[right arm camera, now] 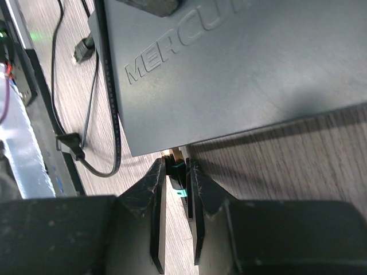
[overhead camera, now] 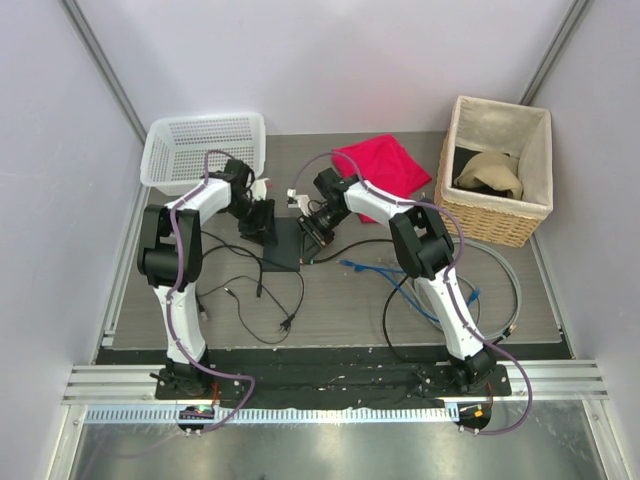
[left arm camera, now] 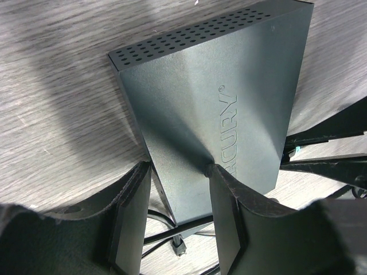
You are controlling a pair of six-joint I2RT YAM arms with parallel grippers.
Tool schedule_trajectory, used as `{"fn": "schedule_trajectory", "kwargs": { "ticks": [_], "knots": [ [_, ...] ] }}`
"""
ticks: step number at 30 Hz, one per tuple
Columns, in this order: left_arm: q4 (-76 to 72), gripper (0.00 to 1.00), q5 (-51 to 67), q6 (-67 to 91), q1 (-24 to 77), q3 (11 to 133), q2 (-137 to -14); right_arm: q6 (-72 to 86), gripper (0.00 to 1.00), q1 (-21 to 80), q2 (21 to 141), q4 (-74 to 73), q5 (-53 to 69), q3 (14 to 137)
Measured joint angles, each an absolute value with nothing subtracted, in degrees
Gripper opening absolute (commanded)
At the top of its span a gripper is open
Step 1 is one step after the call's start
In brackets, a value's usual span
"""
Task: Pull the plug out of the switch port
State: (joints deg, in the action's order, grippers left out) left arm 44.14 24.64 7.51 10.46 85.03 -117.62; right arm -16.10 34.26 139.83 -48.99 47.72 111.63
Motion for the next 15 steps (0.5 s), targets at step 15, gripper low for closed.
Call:
{"fn": "schedule_trajectory", "kwargs": {
  "ticks": [15],
  "knots": [
    [44.27,0.48,25.8,7.27,11.46,85.06,-117.95,-24.05,0.01,32.69,139.85,-56.95,49.01,111.74]
  ]
}}
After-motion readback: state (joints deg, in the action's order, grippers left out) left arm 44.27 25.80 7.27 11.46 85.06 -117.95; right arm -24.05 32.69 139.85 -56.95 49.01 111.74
